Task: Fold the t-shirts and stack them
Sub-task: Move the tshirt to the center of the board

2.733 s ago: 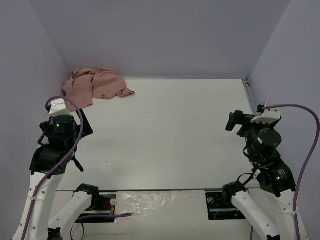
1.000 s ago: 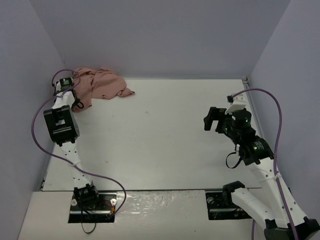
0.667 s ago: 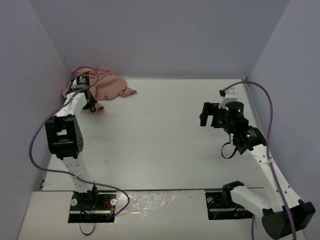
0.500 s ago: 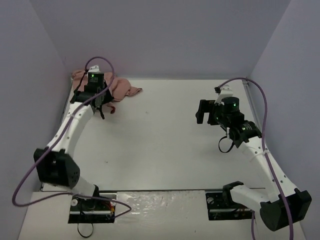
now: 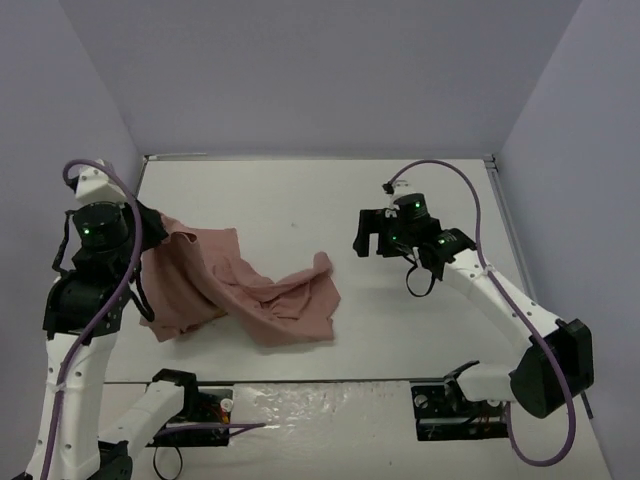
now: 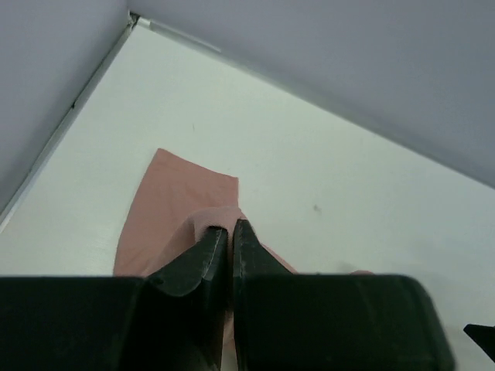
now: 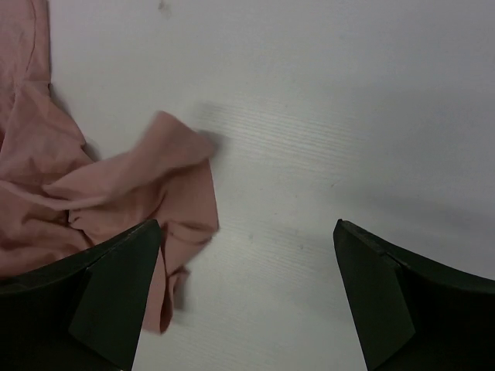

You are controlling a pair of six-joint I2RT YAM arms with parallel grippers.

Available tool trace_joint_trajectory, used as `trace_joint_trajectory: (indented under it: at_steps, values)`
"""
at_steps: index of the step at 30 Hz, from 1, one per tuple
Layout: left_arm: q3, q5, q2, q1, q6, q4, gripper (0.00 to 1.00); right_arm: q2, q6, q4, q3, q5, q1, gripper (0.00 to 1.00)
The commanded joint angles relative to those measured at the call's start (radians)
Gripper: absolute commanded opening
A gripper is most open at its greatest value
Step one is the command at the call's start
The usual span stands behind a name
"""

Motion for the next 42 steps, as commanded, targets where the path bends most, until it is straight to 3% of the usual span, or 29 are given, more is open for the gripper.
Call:
trace_joint_trajectory:
  at_steps: [1, 13, 22, 24, 25, 26, 27, 28, 30, 34, 36, 38, 41, 42]
  values:
    - [-0.172, 0.029, -0.006, -0.001, 0.015, -0.027, 0.00, 0.065, 0.055, 0.077, 0.041, 0.078, 0.112, 0.91]
    - [-0.385, 0.023, -0.142, -0.005, -0.066, -0.101, 0.00, 0.280, 0.044, 0.136, 0.025, 0.094, 0.359, 0.90]
    - [-0.399, -0.007, -0.159, -0.024, -0.065, -0.127, 0.00, 0.478, 0.002, 0.167, 0.050, 0.106, 0.370, 0.83]
    - [-0.397, -0.022, -0.157, -0.024, -0.057, -0.127, 0.00, 0.519, -0.006, 0.168, 0.062, 0.119, 0.368, 0.69]
    - [-0.394, -0.030, -0.154, -0.024, -0.053, -0.126, 0.00, 0.532, -0.011, 0.170, 0.068, 0.133, 0.366, 0.58]
    - [-0.389, -0.036, -0.150, -0.024, -0.048, -0.124, 0.00, 0.541, -0.017, 0.173, 0.073, 0.151, 0.363, 0.44]
    - [-0.383, -0.043, -0.137, -0.024, -0.038, -0.123, 0.00, 0.549, -0.031, 0.168, 0.088, 0.176, 0.351, 0.24]
    - [-0.368, -0.049, -0.125, -0.024, -0.028, -0.120, 0.00, 0.547, -0.042, 0.164, 0.102, 0.207, 0.337, 0.12]
    - [-0.326, -0.059, -0.093, -0.025, 0.001, -0.113, 0.00, 0.530, -0.059, 0.156, 0.136, 0.262, 0.279, 0.00]
    - [-0.195, -0.072, -0.001, -0.024, 0.091, -0.069, 0.00, 0.488, -0.053, 0.125, 0.302, 0.298, 0.042, 0.00]
    - [-0.143, -0.064, 0.045, -0.024, 0.120, -0.040, 0.00, 0.520, -0.048, 0.095, 0.443, 0.309, -0.041, 0.17]
    - [-0.097, -0.048, 0.095, -0.023, 0.135, -0.007, 0.00, 0.565, -0.058, 0.058, 0.551, 0.303, -0.104, 0.52]
    - [-0.084, -0.030, 0.160, -0.019, 0.134, 0.039, 0.00, 0.636, -0.077, 0.009, 0.689, 0.274, -0.149, 0.82]
    - [-0.081, -0.021, 0.174, -0.019, 0.128, 0.047, 0.00, 0.654, -0.083, -0.016, 0.717, 0.262, -0.151, 0.85]
